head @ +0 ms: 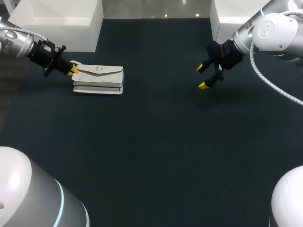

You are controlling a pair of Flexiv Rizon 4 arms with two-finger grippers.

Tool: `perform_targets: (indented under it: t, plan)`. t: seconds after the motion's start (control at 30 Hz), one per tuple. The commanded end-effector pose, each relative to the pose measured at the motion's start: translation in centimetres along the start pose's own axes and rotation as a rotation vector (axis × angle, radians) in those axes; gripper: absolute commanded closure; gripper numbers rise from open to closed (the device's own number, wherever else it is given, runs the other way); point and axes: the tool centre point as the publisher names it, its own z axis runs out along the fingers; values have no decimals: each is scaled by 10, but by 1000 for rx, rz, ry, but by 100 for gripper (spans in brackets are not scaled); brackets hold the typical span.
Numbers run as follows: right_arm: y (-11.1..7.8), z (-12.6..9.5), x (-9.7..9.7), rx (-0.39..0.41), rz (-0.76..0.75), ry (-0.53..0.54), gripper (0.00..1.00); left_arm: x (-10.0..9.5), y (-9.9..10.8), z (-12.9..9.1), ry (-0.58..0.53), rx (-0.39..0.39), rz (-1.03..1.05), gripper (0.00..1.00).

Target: Pick up the bag, open it, inspect its contents, close it, and place it on the opposite side

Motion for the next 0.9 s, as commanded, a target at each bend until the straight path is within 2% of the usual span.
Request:
perform_targets:
  t: [0.03,0.4,0.53,0.9]
  plan:
    - [0,0,-1,-2,-1,2,0,7,9,15,13,266,4,100]
    - [0,0,-1,-2,-1,2,0,49,17,49,46,271,54,100]
    - [0,0,-1,-2,-1,2,0,61,19,62,65,232,79,100]
    - [0,0,-1,-2,-1,2,0,87,29,114,60,164,118,100]
